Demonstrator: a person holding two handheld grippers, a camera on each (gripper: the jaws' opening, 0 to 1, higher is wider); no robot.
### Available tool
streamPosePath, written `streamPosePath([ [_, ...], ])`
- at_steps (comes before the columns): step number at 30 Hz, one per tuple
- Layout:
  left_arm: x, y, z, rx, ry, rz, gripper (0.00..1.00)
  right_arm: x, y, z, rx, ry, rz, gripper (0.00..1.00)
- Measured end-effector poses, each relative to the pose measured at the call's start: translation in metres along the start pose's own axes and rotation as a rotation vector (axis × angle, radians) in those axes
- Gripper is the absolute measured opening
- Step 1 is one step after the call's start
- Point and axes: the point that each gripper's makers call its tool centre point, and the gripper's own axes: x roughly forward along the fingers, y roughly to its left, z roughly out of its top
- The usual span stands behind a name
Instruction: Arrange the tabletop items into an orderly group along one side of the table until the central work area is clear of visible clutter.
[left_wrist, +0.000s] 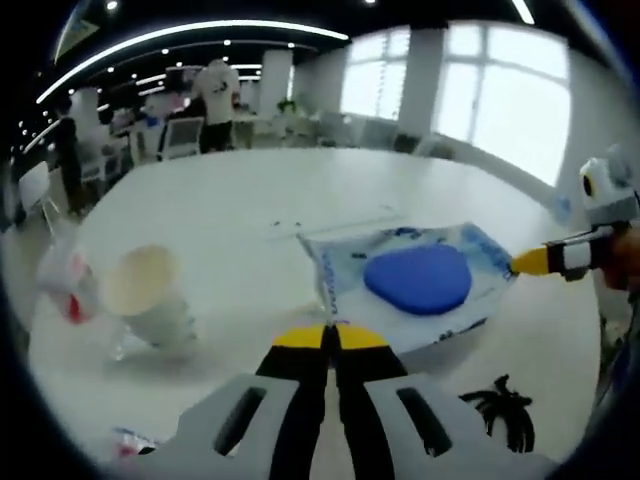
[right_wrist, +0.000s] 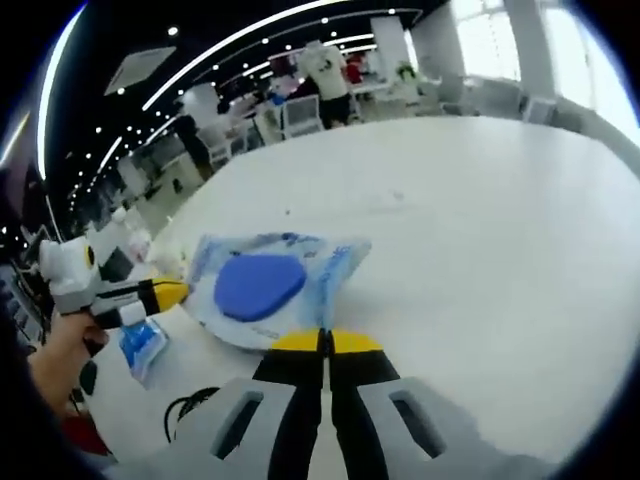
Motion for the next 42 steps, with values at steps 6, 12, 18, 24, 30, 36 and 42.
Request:
streamPosePath([
  [6, 0.0, 0.016, -0.001, -0.025, -0.001, 0.067, 0.0, 0.022, 0.008, 0.004, 0.003, 0.016, 0.045, 0.01],
  [12, -0.001, 0.03, -0.005, -0.068, -0.005, 0.129, 0.0, 0.04, 0.014, 0.01, -0.018, 0.002, 0.085, 0.01],
  [18, 0.0, 0.04, -0.008, -0.087, -0.01, 0.165, 0.0, 0.054, 0.019, 0.014, -0.029, -0.009, 0.108, 0.01],
  [24, 0.0, 0.048, -0.012, -0.087, -0.003, 0.194, 0.0, 0.062, 0.025, 0.015, -0.051, -0.03, 0.131, 0.01],
  [30, 0.004, 0.053, -0.013, -0.109, -0.007, 0.209, 0.0, 0.066, 0.028, 0.011, -0.04, -0.021, 0.138, 0.01],
  [36, 0.006, 0.056, -0.018, -0.093, 0.011, 0.234, 0.0, 0.071, 0.027, 0.006, -0.056, 0.001, 0.132, 0.01],
  [42, 0.011, 0.06, -0.022, -0.104, 0.022, 0.249, 0.0, 0.078, 0.025, 0.003, -0.069, 0.006, 0.126, 0.01],
])
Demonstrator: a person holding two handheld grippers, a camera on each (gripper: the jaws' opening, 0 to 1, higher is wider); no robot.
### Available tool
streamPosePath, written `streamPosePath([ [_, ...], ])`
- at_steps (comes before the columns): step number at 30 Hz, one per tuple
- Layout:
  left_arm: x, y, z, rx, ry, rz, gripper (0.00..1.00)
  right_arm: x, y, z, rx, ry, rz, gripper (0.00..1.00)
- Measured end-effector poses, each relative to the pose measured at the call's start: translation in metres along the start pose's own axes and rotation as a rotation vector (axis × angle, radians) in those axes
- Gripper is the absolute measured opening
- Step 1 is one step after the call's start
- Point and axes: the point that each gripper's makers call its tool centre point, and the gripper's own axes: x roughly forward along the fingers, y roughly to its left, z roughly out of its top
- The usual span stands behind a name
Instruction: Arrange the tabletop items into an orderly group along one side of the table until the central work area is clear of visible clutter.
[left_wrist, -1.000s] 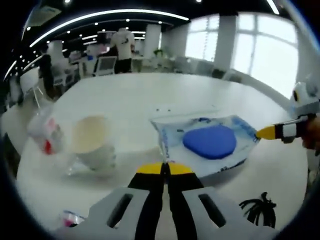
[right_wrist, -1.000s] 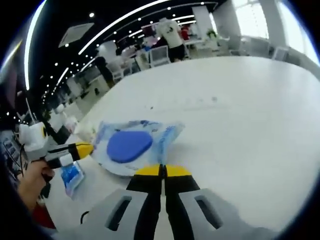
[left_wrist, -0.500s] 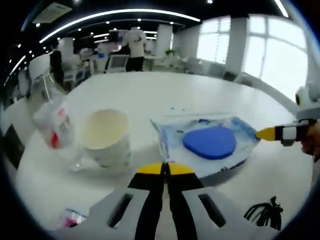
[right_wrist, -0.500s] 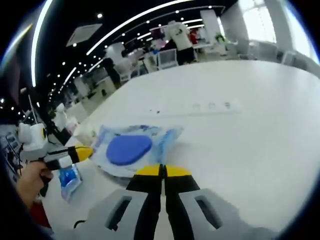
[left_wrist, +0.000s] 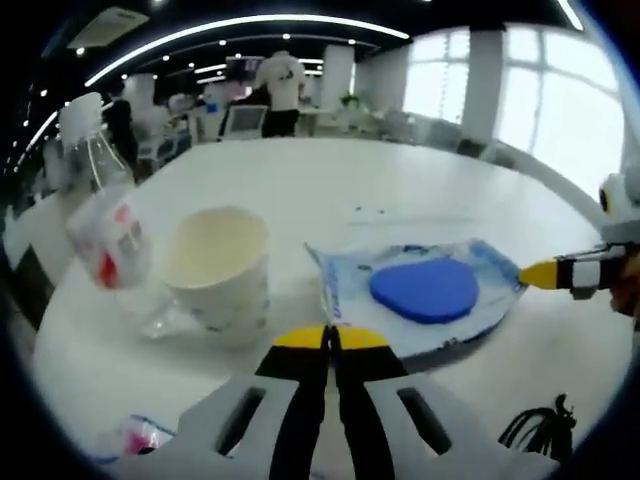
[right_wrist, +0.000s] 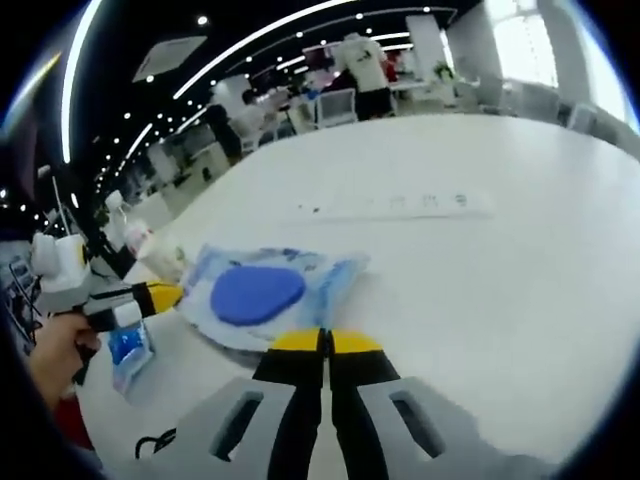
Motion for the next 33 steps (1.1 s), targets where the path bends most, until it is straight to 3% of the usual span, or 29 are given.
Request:
streamPosePath([
  [7, 0.006, 0.004, -0.011, -0.006, 0.03, 0.026, 0.0, 0.006, -0.001, -0.008, 0.0, 0.026, -0.002, 0.01],
  [18, 0.009, 0.003, -0.011, 0.024, 0.021, 0.05, 0.0, 0.007, -0.004, -0.014, 0.011, 0.049, -0.006, 0.02],
  [22, 0.009, 0.005, -0.012, -0.024, 0.024, 0.054, 0.05, 0.007, -0.005, -0.013, -0.01, 0.042, -0.009, 0.04],
  [25, 0.007, 0.007, -0.012, -0.043, 0.029, 0.066, 0.14, 0.002, -0.005, -0.003, -0.002, 0.001, -0.031, 0.11],
  [28, 0.003, 0.006, -0.006, -0.015, 0.013, 0.06, 0.21, -0.004, -0.004, 0.006, 0.007, -0.029, -0.036, 0.28],
  [33, -0.008, 0.002, 0.0, -0.041, 0.017, 0.043, 0.34, -0.018, 0.006, 0.015, -0.006, -0.055, -0.009, 0.39],
])
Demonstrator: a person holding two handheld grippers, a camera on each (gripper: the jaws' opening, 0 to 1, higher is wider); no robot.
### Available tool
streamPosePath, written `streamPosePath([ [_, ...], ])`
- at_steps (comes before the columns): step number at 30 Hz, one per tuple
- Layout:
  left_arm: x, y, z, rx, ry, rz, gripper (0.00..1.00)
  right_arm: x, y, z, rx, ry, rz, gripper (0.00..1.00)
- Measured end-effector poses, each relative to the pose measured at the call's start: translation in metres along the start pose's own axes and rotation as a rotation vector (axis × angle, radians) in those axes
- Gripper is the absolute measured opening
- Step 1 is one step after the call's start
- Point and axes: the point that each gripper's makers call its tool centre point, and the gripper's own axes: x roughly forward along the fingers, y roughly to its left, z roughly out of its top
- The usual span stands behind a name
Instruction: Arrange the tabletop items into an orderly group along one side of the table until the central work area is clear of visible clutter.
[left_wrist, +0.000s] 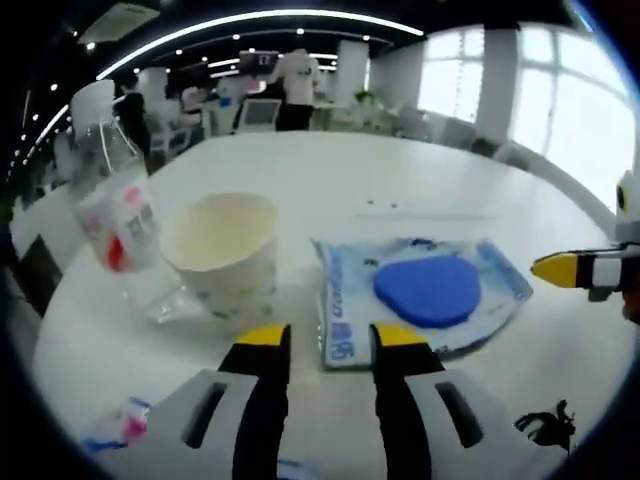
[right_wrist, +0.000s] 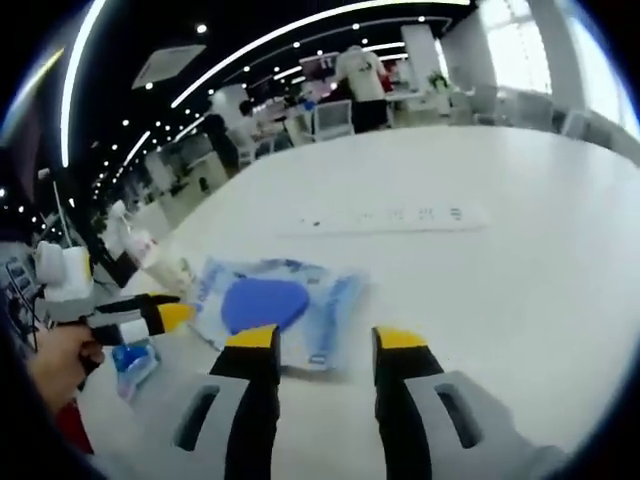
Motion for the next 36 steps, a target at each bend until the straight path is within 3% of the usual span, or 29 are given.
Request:
streamPosePath([
  [5, -0.015, -0.009, 0.003, -0.02, 0.005, -0.039, 0.41, -0.015, 0.014, 0.001, -0.018, -0.002, 0.047, 0.52],
  [11, -0.036, -0.019, 0.017, 0.053, -0.038, -0.083, 0.52, -0.035, 0.035, -0.015, -0.049, 0.043, 0.11, 0.65],
  [21, -0.065, -0.037, 0.026, 0.156, -0.088, -0.161, 0.7, -0.066, 0.052, -0.044, -0.069, 0.095, 0.132, 0.71],
  [25, -0.076, -0.045, 0.03, 0.142, -0.129, -0.207, 0.78, -0.073, 0.061, -0.055, -0.077, 0.114, 0.144, 0.74],
  [36, -0.109, -0.056, 0.028, 0.172, -0.124, -0.265, 0.95, -0.083, 0.069, -0.087, -0.089, 0.171, 0.148, 0.79],
])
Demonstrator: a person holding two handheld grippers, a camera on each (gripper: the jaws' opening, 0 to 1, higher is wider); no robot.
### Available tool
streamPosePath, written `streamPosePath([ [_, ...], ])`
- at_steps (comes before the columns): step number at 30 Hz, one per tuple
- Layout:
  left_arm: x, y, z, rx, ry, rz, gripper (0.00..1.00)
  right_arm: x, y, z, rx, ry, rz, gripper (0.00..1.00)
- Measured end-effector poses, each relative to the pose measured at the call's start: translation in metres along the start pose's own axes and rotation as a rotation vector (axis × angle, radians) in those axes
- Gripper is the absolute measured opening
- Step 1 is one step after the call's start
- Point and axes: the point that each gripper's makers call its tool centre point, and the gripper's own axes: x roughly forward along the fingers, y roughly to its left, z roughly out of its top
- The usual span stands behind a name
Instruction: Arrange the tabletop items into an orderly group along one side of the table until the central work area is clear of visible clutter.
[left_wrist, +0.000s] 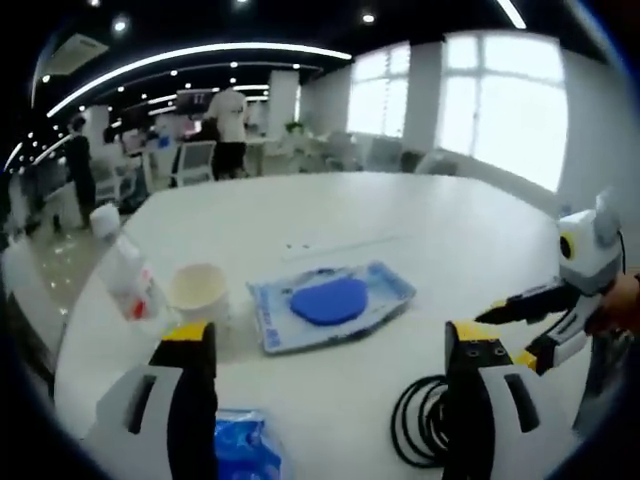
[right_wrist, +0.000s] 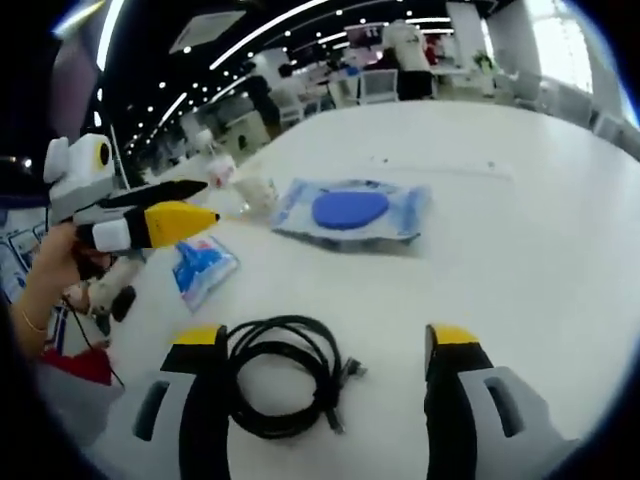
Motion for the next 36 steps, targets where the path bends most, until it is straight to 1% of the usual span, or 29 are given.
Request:
streamPosePath([
  [3, -0.007, -0.002, 0.001, 0.001, -0.001, -0.011, 0.99, 0.0, 0.0, -0.01, 0.009, 0.029, -0.005, 0.79],
  [7, -0.014, -0.004, -0.001, 0.017, 0.011, -0.018, 0.99, 0.0, 0.0, -0.023, 0.004, 0.071, -0.012, 0.78],
  [9, -0.017, -0.008, 0.0, 0.002, 0.003, -0.037, 0.99, 0.0, 0.0, -0.028, 0.006, 0.08, -0.02, 0.78],
  [10, -0.02, -0.01, -0.001, -0.001, 0.009, -0.049, 0.99, 0.001, -0.003, -0.031, 0.004, 0.082, -0.034, 0.77],
  [12, -0.024, -0.013, 0.001, 0.01, 0.0, -0.062, 0.99, 0.003, -0.006, -0.034, 0.005, 0.087, -0.043, 0.75],
  [14, -0.029, -0.013, 0.003, 0.009, -0.002, -0.065, 0.99, 0.004, -0.007, -0.038, 0.024, 0.089, -0.052, 0.73],
  [17, -0.035, -0.015, 0.006, 0.012, -0.008, -0.072, 0.99, 0.005, -0.006, -0.042, 0.017, 0.092, -0.059, 0.7],
  [22, -0.044, -0.017, 0.001, 0.051, 0.018, -0.08, 0.99, 0.007, -0.001, -0.046, 0.021, 0.09, -0.061, 0.63],
  [24, -0.047, -0.016, -0.005, 0.089, 0.044, -0.068, 0.99, 0.009, 0.001, -0.047, 0.011, 0.093, -0.067, 0.59],
  [25, -0.049, -0.014, -0.009, 0.104, 0.058, -0.056, 0.99, 0.01, 0.001, -0.047, 0.012, 0.094, -0.071, 0.55],
  [26, -0.05, -0.015, -0.01, 0.103, 0.057, -0.055, 0.99, 0.01, 0.001, -0.048, 0.026, 0.098, -0.082, 0.52],
  [28, -0.053, -0.015, -0.014, 0.103, 0.069, -0.061, 0.99, 0.011, 0.002, -0.048, 0.038, 0.1, -0.083, 0.46],
  [29, -0.055, -0.015, -0.015, 0.093, 0.067, -0.058, 0.99, 0.014, 0.002, -0.048, 0.045, 0.096, -0.088, 0.45],
  [31, -0.059, -0.012, -0.016, 0.093, 0.067, -0.048, 0.99, 0.015, 0.002, -0.051, 0.027, 0.118, -0.107, 0.45],
  [32, -0.061, -0.008, -0.016, 0.098, 0.064, -0.028, 0.99, 0.015, -0.001, -0.049, 0.013, 0.107, -0.127, 0.44],
  [33, -0.062, -0.005, -0.017, 0.104, 0.066, -0.017, 0.99, 0.015, -0.001, -0.05, 0.021, 0.114, -0.131, 0.42],
  [36, -0.067, 0.0, -0.019, 0.106, 0.079, -0.013, 0.99, 0.016, -0.001, -0.049, 0.037, 0.109, -0.133, 0.37],
])
